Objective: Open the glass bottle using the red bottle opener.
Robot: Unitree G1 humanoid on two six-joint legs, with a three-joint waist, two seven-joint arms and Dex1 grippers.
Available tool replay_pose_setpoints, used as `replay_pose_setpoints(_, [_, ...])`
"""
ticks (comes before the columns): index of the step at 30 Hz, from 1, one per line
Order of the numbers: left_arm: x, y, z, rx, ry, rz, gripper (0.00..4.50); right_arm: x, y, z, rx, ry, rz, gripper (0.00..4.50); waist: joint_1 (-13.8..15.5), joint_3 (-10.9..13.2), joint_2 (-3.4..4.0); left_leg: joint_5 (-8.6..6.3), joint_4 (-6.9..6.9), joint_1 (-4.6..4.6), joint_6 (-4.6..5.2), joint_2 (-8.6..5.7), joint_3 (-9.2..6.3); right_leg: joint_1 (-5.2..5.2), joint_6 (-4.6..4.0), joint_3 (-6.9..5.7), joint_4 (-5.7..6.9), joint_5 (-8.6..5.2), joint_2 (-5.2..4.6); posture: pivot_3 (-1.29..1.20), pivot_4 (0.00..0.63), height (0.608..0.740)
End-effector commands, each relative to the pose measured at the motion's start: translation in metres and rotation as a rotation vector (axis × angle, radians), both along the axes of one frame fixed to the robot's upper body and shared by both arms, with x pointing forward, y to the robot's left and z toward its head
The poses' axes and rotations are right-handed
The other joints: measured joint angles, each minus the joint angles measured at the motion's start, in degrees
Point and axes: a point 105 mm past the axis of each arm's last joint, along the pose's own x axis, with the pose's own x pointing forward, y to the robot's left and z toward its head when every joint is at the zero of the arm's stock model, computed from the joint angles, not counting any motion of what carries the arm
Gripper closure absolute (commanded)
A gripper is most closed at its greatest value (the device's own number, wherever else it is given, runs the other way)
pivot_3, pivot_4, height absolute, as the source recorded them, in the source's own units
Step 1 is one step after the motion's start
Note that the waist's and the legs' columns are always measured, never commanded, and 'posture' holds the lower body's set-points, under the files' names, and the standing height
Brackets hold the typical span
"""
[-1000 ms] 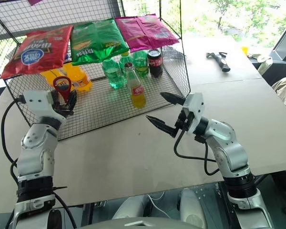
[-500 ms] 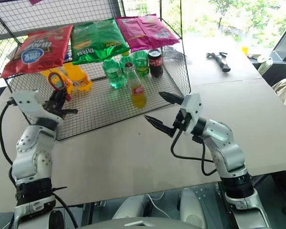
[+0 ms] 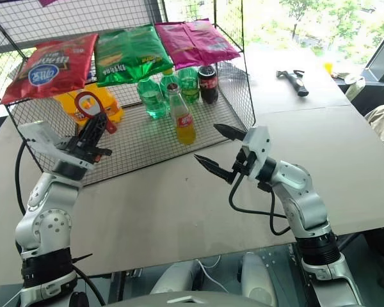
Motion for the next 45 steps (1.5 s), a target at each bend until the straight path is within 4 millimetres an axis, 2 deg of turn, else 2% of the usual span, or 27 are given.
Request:
replay_pose_setpoints(1, [-0.008,-0.005,0.01,-0.051,-0.024,-0.072,4.44,-0.002,0.003,0.007,0.015,-0.014,0.0,0.0,-0.3,0.0,0.0,0.0,0.0,0.0,0.0,0.0,0.0,0.0,0.0,0.01,0.0,0.0,0.0,0.0,0.15,0.74])
replay_pose_setpoints(4, [-0.011,-0.025,0.008,-0.141,0.017,-0.231,4.44,0.011,0.004,-0.006,-0.006,0.147,-0.075,0.0,-0.5,0.0,-0.03,0.0,0.04,0.0,0.0,-0.02,0.03,0.0,0.0,0.06,0.1,0.0,-0.02,0.0,0.15,0.74])
replay_pose_setpoints(7, [-0.016,-0.056,0.001,-0.173,0.082,-0.433,4.44,0.011,0.011,-0.022,-0.092,0.329,-0.078,0.0,-0.5,0.0,-0.02,0.0,0.17,0.0,0.0,-0.04,0.03,-0.02,-0.01,0.09,0.26,-0.01,-0.03,0.0,0.15,0.74])
replay_pose_setpoints(10, [-0.031,-0.096,-0.01,-0.167,0.188,-0.731,4.44,-0.012,0.024,-0.021,-0.103,0.493,0.129,0.0,-0.6,0.0,-0.01,0.0,0.3,0.0,0.0,-0.06,0.04,-0.02,-0.02,0.1,0.39,-0.01,-0.03,0.0,0.15,0.74])
replay_pose_setpoints(12, [-0.037,-0.108,-0.013,-0.164,0.226,-0.836,4.44,-0.02,0.026,-0.016,-0.093,0.565,0.208,0.0,-0.7,0.0,0.0,0.0,0.34,0.01,0.01,-0.06,0.05,-0.02,-0.02,0.11,0.45,-0.01,0.0,0.0,0.15,0.74])
replay_pose_setpoints(16, [-0.049,-0.121,-0.021,-0.138,0.28,-0.979,4.44,-0.034,0.024,-0.014,-0.137,0.646,0.316,0.0,-0.7,0.0,0.0,0.0,0.35,0.01,0.01,-0.04,0.04,-0.02,-0.02,0.1,0.48,-0.01,0.01,0.0,0.15,0.74])
replay_pose_setpoints(21, [-0.052,-0.129,-0.025,-0.14,0.293,-1.05,4.44,-0.051,0.021,-0.01,-0.17,0.726,0.413,0.0,-0.7,0.0,0.02,0.0,0.34,0.01,0.01,-0.06,0.07,-0.02,-0.02,0.13,0.44,-0.02,-0.02,0.0,0.15,0.74])
replay_pose_setpoints(36, [-0.06,-0.146,-0.033,-0.229,0.256,-1.059,4.44,-0.063,0.039,-0.002,-0.086,0.813,0.504,0.0,-0.6,0.0,0.02,0.0,0.34,0.01,0.01,-0.06,0.08,-0.04,-0.02,0.16,0.45,-0.01,-0.06,0.0,0.15,0.74])
replay_pose_setpoints(43, [-0.064,-0.15,-0.037,-0.243,0.251,-1.053,4.44,-0.07,0.042,-0.002,-0.107,0.831,0.546,0.0,-0.6,0.0,0.02,0.0,0.34,0.01,0.01,-0.05,0.09,-0.04,-0.02,0.15,0.46,-0.01,-0.05,0.0,0.15,0.74])
replay_pose_setpoints(44, [-0.064,-0.149,-0.037,-0.244,0.25,-1.049,4.5,-0.071,0.042,-0.002,-0.109,0.833,0.55,0.51,-0.6,0.0,0.02,0.0,0.34,0.01,0.01,-0.05,0.09,-0.04,-0.02,0.15,0.46,-0.01,-0.05,0.0,0.15,0.74])
replay_pose_setpoints(45, [-0.064,-0.148,-0.037,-0.244,0.25,-1.045,4.5,-0.071,0.042,-0.002,-0.111,0.836,0.554,0.78,-0.6,0.0,0.02,0.0,0.34,0.01,0.01,-0.05,0.09,-0.04,-0.02,0.15,0.46,-0.02,-0.04,0.0,0.15,0.74])
